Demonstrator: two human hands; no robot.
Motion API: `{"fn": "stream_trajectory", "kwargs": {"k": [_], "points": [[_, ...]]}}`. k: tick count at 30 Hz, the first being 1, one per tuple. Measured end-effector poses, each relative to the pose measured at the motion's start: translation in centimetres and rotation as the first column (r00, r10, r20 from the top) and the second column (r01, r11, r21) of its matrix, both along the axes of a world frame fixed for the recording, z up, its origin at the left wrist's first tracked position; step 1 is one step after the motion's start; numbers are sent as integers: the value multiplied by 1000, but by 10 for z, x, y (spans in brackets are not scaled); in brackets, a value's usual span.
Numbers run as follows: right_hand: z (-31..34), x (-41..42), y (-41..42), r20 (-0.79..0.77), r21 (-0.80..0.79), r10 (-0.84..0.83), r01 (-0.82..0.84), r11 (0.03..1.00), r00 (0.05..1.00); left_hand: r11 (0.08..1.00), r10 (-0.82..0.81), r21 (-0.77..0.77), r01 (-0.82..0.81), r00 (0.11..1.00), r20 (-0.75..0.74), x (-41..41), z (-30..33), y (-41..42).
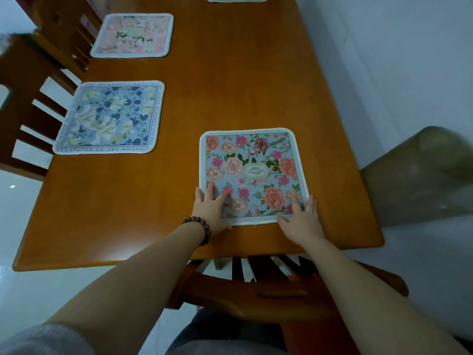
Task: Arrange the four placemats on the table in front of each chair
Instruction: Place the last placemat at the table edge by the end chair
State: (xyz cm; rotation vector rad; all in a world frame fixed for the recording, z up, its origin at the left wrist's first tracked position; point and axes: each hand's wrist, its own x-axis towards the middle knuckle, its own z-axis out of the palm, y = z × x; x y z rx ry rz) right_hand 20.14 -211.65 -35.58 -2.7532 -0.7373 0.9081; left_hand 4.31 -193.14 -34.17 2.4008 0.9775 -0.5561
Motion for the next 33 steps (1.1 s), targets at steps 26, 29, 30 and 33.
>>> {"fn": "stream_trajectory", "kwargs": {"k": [26,29,30,33], "points": [[3,150,130,230,-120,570,-558,821,789,986,-8,165,-9,995,104,-23,-21,13],[-2,157,133,193,-105,562,-552,827,804,978,76,188,-94,992,103,-21,-14,30],[-4,159,133,194,-81,549,-544,835,813,975,83,198,-98,993,84,-19,-12,35],[-8,162,129,230,-24,494,-503,864,838,960,142,229,-163,984,105,-11,-9,45]]}}
